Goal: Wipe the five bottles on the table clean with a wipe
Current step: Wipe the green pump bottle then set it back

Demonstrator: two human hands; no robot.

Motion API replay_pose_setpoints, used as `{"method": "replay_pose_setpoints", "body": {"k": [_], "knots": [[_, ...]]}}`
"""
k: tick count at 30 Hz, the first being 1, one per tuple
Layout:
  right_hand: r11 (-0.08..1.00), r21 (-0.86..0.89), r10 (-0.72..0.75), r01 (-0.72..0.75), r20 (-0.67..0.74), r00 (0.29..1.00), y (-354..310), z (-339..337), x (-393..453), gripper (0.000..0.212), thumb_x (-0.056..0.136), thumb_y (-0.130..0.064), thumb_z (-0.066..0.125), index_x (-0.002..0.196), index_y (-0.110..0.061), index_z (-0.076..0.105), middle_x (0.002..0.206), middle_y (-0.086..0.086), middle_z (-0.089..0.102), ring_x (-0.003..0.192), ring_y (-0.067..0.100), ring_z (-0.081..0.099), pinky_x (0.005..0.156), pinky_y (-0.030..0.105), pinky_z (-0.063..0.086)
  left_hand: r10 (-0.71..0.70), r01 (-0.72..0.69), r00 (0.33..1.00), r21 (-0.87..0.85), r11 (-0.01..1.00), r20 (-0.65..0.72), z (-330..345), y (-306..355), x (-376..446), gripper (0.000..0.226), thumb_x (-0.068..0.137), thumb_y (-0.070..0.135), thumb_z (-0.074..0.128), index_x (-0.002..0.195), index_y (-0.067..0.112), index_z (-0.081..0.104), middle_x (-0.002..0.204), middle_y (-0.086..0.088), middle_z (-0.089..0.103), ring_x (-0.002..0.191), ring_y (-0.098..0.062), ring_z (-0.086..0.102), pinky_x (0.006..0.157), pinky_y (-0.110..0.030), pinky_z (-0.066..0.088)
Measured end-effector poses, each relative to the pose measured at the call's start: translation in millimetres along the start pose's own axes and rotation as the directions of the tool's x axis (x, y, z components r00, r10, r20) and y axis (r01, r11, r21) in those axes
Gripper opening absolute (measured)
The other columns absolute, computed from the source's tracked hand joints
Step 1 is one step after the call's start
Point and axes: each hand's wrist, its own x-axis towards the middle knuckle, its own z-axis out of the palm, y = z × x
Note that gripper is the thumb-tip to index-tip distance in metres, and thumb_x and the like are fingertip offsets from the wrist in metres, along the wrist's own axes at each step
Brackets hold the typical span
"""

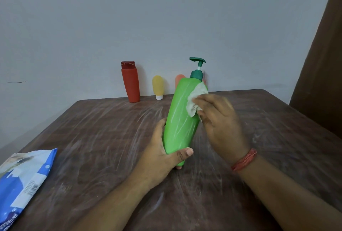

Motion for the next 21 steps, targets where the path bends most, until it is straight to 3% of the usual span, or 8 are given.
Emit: {"method": "replay_pose_setpoints", "body": {"k": [3, 5, 7, 9, 11, 13, 17, 21], "knots": [[0.994, 0.002, 0.110, -0.110, -0.049, 0.993, 4, -2, 5, 0.037, 0.091, 0.005, 0.062, 0.126, -0.004, 0.064, 0.126, 0.009, 0.059, 0.112, 0.024, 0.052, 0.102, 0.016, 0.035, 0.041, -0.041, 0.999, 0.028, 0.999, 0.003, 1, 4, -1, 0.075, 0.067, 0.058, 0.085, 0.116, 0.080, 0.033, 0.115, 0.036, 0.059, 0.087, 0.000, 0.070, 0.064, -0.018, 0.058], [0.999, -0.018, 0.045, -0.045, -0.014, 0.999, 1, 0, 1, 0.038, 0.089, 0.006, 0.064, 0.126, -0.004, 0.065, 0.126, 0.010, 0.059, 0.111, 0.026, 0.053, 0.102, 0.023, 0.040, 0.028, -0.028, 1.000, 0.003, 1.000, 0.006, 1, 3, -1, 0.074, 0.067, 0.054, 0.085, 0.114, 0.080, 0.035, 0.113, 0.033, 0.061, 0.086, -0.007, 0.072, 0.062, -0.023, 0.059], [0.996, -0.050, -0.071, 0.074, 0.049, 0.996, -3, 2, -4, 0.039, 0.089, 0.006, 0.064, 0.127, -0.005, 0.065, 0.127, 0.009, 0.060, 0.111, 0.028, 0.053, 0.099, 0.038, 0.047, 0.013, -0.013, 1.000, -0.009, 1.000, 0.007, 1, 2, -1, 0.073, 0.066, 0.054, 0.085, 0.114, 0.079, 0.036, 0.111, 0.031, 0.062, 0.084, -0.014, 0.073, 0.062, -0.030, 0.061], [0.993, -0.081, -0.083, 0.086, 0.046, 0.996, 2, 1, -1, 0.041, 0.090, 0.006, 0.061, 0.130, -0.005, 0.062, 0.131, 0.009, 0.058, 0.112, 0.028, 0.052, 0.095, 0.047, 0.048, 0.037, -0.037, 0.999, 0.016, 0.999, 0.005, 0, 4, -1, 0.073, 0.067, 0.056, 0.085, 0.115, 0.079, 0.035, 0.112, 0.033, 0.061, 0.086, -0.008, 0.073, 0.063, -0.025, 0.060], [0.994, -0.109, -0.008, 0.009, 0.001, 1.000, 6, 0, 3, 0.045, 0.090, 0.007, 0.057, 0.133, -0.005, 0.059, 0.134, 0.009, 0.056, 0.114, 0.027, 0.049, 0.094, 0.050, 0.048, 0.060, -0.060, 0.998, 0.034, 0.998, 0.003, 1, 6, -1, 0.075, 0.067, 0.056, 0.085, 0.116, 0.079, 0.033, 0.114, 0.036, 0.059, 0.090, 0.001, 0.070, 0.064, -0.015, 0.056], [0.991, -0.127, -0.028, 0.029, 0.014, 1.000, 5, -1, 2, 0.047, 0.089, 0.006, 0.052, 0.134, -0.005, 0.059, 0.135, 0.009, 0.055, 0.115, 0.028, 0.049, 0.098, 0.048, 0.046, 0.054, -0.054, 0.999, 0.026, 0.998, 0.006, 2, 5, 0, 0.074, 0.068, 0.054, 0.085, 0.116, 0.078, 0.034, 0.114, 0.035, 0.059, 0.091, 0.000, 0.069, 0.063, -0.016, 0.056], [0.972, -0.109, -0.195, 0.206, 0.104, 0.975, -3, 1, -3, 0.044, 0.092, 0.002, 0.046, 0.132, -0.004, 0.061, 0.133, 0.010, 0.060, 0.120, 0.026, 0.053, 0.107, 0.037, 0.041, 0.036, -0.036, 0.999, 0.023, 0.999, -0.006, 0, 5, 0, 0.073, 0.066, 0.059, 0.084, 0.117, 0.077, 0.035, 0.114, 0.034, 0.060, 0.087, -0.003, 0.071, 0.062, -0.024, 0.059], [0.994, -0.111, -0.015, 0.019, 0.029, 0.999, 8, -1, 4, 0.054, 0.084, 0.018, 0.054, 0.135, -0.001, 0.057, 0.136, 0.013, 0.053, 0.121, 0.030, 0.051, 0.105, 0.036, 0.044, 0.052, -0.051, 0.999, 0.073, 0.996, -0.003, 0, 8, -1, 0.075, 0.068, 0.058, 0.084, 0.116, 0.080, 0.031, 0.115, 0.039, 0.058, 0.086, 0.004, 0.069, 0.063, -0.018, 0.057]]}}
